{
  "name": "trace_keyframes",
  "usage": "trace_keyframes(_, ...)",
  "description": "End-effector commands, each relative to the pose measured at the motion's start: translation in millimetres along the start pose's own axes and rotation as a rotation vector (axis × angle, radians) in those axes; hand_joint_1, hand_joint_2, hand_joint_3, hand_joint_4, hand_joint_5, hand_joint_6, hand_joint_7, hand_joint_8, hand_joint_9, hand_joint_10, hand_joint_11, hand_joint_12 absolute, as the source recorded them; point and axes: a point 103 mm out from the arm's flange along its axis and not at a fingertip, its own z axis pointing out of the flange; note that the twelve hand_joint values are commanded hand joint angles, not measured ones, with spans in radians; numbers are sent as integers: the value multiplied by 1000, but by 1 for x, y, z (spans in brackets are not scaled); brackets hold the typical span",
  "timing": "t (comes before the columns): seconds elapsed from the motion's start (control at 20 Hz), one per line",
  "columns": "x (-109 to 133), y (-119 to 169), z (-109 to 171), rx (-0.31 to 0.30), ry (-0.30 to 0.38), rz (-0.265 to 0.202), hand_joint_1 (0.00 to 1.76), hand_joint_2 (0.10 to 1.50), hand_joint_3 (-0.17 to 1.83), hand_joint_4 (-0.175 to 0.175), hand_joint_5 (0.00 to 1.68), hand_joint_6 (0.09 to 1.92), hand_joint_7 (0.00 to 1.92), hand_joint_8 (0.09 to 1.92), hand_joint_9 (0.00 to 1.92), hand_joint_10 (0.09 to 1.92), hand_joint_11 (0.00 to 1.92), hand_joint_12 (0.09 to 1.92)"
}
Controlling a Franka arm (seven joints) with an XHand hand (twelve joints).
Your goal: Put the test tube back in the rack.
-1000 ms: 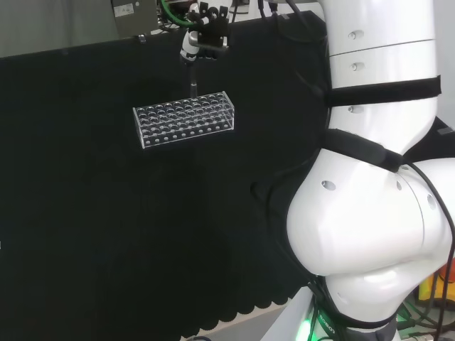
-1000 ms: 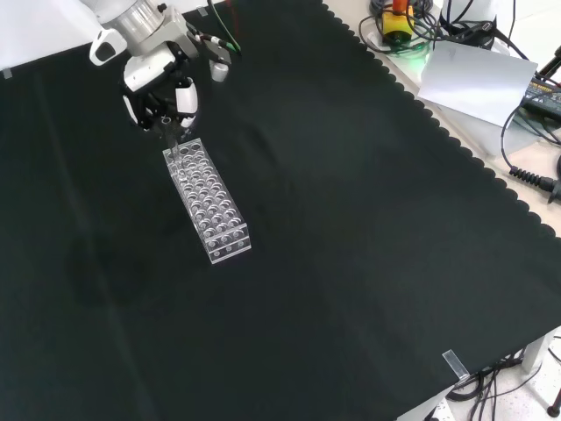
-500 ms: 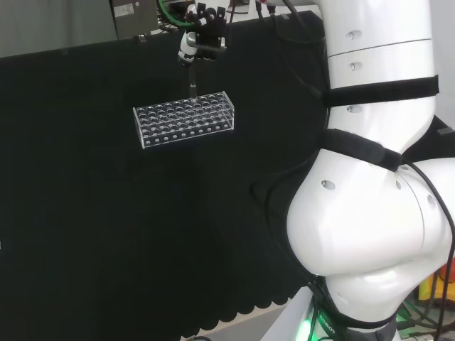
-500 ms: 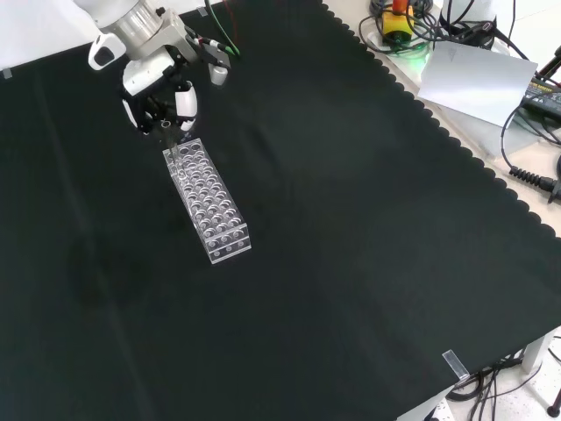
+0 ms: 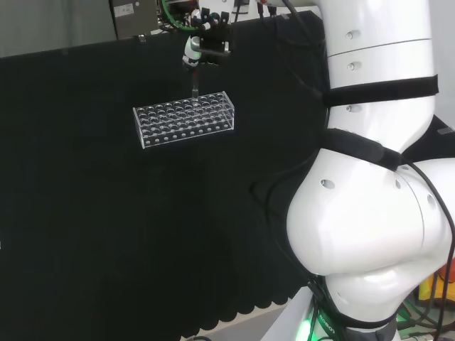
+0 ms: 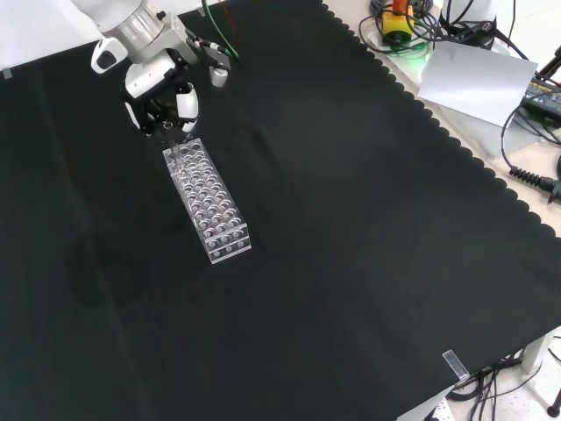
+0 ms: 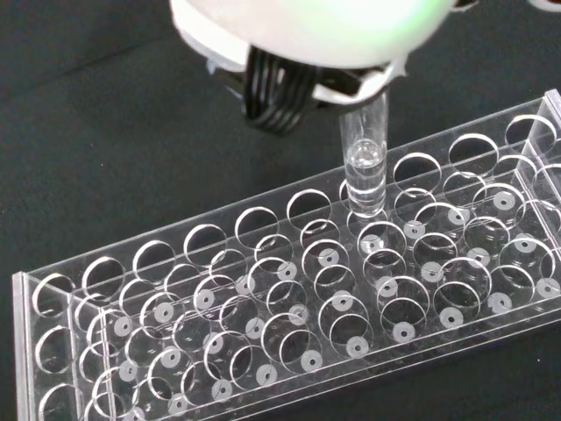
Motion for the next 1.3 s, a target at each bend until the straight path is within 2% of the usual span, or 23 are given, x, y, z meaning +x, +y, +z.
trace_keyframes(0.05, -1, 1, 2, 5, 1, 2, 1232, 659, 630, -175, 1318, 564, 1700, 515, 1619, 666, 1264, 862)
trace_keyframes(0.45, 1, 15, 15, 27, -15, 8, 1232, 659, 630, -175, 1318, 564, 1699, 516, 1619, 666, 1265, 862)
trace_keyframes(1.0, -1, 17, 20, 36, -14, 6, 1232, 659, 630, -175, 1318, 564, 1699, 516, 1618, 666, 1264, 862)
trace_keyframes(1.3, -6, 20, 38, 54, -18, 10, 1232, 659, 630, -175, 1318, 564, 1699, 517, 1618, 666, 1264, 862)
